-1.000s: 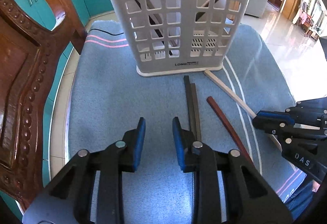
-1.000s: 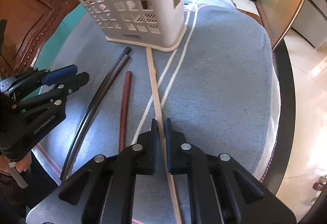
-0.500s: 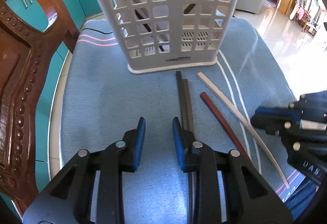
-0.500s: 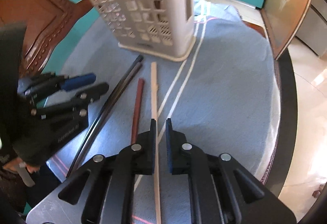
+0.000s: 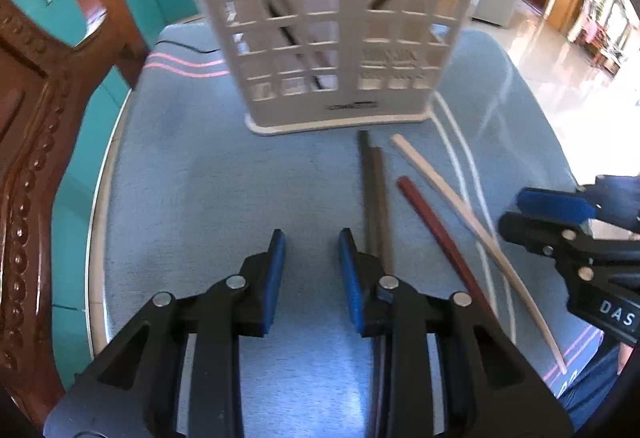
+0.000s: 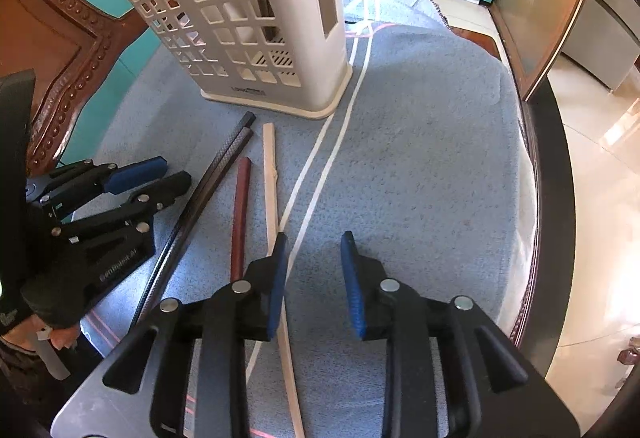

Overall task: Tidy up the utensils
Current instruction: 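Position the left tool over a black chopstick while the right tool approaches a pale chopstick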

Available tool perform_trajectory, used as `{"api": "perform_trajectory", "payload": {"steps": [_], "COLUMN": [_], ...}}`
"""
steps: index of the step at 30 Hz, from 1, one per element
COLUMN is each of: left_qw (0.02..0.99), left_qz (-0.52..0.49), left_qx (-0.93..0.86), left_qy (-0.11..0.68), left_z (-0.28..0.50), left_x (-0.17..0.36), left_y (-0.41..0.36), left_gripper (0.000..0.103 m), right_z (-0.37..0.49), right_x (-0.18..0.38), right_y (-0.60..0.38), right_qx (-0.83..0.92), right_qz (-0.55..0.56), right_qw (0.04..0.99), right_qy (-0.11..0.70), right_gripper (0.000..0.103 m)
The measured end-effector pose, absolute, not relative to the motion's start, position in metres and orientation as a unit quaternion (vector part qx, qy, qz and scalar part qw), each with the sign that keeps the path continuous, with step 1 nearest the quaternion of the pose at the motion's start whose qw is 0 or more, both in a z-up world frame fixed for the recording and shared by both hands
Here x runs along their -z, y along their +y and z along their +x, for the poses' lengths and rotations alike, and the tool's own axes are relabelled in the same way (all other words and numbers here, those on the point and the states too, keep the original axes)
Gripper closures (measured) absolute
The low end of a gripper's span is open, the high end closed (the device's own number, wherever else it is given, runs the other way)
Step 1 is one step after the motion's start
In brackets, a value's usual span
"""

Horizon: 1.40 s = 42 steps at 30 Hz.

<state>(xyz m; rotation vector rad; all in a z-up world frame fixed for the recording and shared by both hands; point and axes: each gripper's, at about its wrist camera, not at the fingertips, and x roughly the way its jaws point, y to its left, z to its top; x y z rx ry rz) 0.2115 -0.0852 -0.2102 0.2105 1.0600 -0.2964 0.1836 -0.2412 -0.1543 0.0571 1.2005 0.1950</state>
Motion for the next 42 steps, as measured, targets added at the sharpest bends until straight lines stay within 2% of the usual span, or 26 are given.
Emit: {"api": "perform_trajectory", "payload": {"steps": [4,9,13,21,25,33,36,38,42], "left_qw": [0.841,0.840,0.844,0.840,0.840,0.841,0.842,0.843,0.844], "left_qz": [0.062,0.087,0.072,0.089,0.081,0.062,0.065,0.076,0.091], "left_qx": [0.177,0.186,0.192,0.212,0.213,0.184,0.177,0.169,0.152], "left_qy": [0.508,0.502,0.496,0.491,0.492,0.504,0.506,0.504,0.506], "left_z": [0.213,0.209,0.206,0.200,0.196,0.205,0.208,0.208,0.214], "left_x": [0.206,0.207,0.203,0.208,0.207,0.206,0.207,0.209,0.212], "left_y": [-0.077,-0.085,-0.084,-0.091,-0.094,-0.078,-0.074,-0.071,-0.070], "left_gripper": [0.075,0.075,0.075,0.073,0.083,0.083,0.075,0.064,0.064], "right_z": [0.190,0.192,0.191,0.193,0.192,0.192,0.191,0.190,0.188], "right_x": [0.156,0.158,0.160,0.163,0.166,0.167,0.167,0.168,0.169], "right_y": [-0.248,-0.248,-0.246,-0.243,-0.241,-0.239,-0.238,-0.235,-0.230], "right_qx": [-0.087,-0.086,-0.084,-0.083,-0.082,-0.081,-0.079,-0.077,-0.078], "right_qz": [0.028,0.024,0.024,0.020,0.019,0.017,0.013,0.009,0.004], "right_qw": [0.820,0.819,0.820,0.818,0.818,0.818,0.819,0.819,0.820], "right_qy": [0.565,0.567,0.566,0.569,0.570,0.569,0.568,0.568,0.566], "right_gripper": [0.075,0.075,0.068,0.068,0.067,0.067,0.066,0.066,0.064]}}
